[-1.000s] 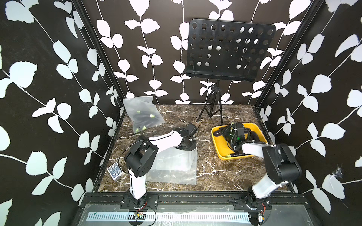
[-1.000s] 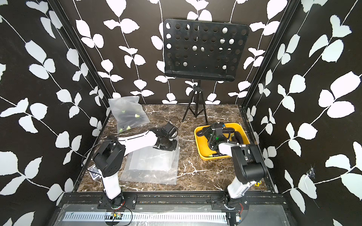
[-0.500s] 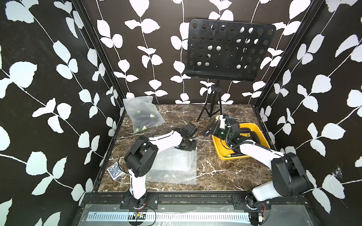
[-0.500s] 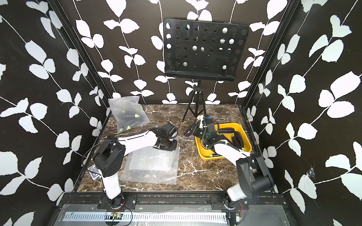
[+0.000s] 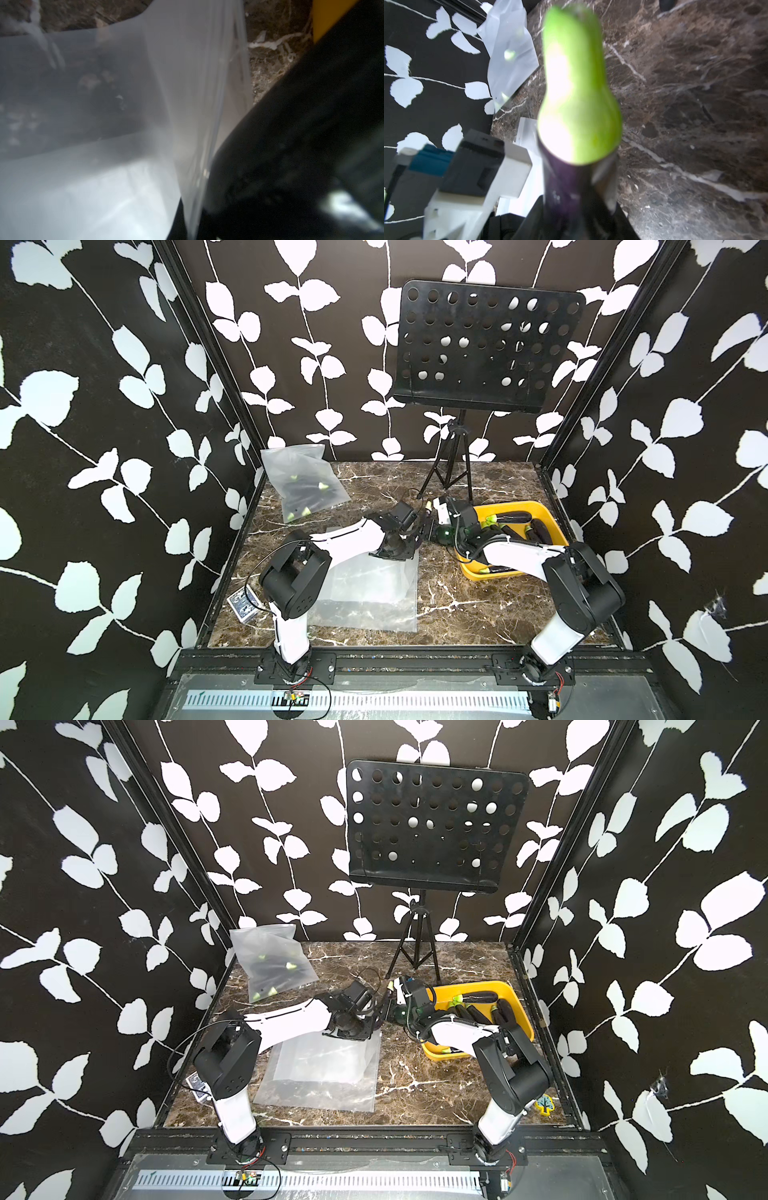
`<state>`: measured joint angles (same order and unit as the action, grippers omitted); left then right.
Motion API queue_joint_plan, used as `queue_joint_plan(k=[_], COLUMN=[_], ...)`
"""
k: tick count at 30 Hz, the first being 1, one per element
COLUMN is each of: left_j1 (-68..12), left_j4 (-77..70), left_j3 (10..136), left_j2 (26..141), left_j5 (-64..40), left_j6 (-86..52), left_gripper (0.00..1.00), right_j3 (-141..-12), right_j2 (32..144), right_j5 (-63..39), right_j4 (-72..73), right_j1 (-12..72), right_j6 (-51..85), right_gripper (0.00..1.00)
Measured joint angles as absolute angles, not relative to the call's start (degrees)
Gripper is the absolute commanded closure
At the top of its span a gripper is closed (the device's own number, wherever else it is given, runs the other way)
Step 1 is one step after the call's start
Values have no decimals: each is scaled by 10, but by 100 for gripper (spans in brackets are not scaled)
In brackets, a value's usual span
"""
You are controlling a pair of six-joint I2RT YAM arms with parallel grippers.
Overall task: Place the eggplant in a zip-top bag and seal the zipper
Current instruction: Place the eggplant in the zipper food storage bag.
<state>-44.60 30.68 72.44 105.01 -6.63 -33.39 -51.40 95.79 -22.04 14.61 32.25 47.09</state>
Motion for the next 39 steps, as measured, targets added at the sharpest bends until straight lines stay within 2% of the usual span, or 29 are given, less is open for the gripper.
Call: queue_joint_plan(k=[10, 32, 37, 39], left_j1=[-445, -455, -456, -457], left_j4=[305, 303, 305, 305], left_j3=[718, 720, 720, 720], left_j2=[1046, 984, 967, 954], left_j5=[-51, -9, 8, 13], left_j6=[-342, -351, -351, -350], left_gripper=[100, 100, 100, 100], right_j3=[-526, -512, -513, -520], right_j2=[938, 937, 939, 947], right_j5=[-216, -279, -284, -286], right_j4=[46, 29, 17, 12], right_j1=[366, 391, 391, 391], right_j6=[426, 406, 407, 409], right_gripper=[67, 66, 64, 57])
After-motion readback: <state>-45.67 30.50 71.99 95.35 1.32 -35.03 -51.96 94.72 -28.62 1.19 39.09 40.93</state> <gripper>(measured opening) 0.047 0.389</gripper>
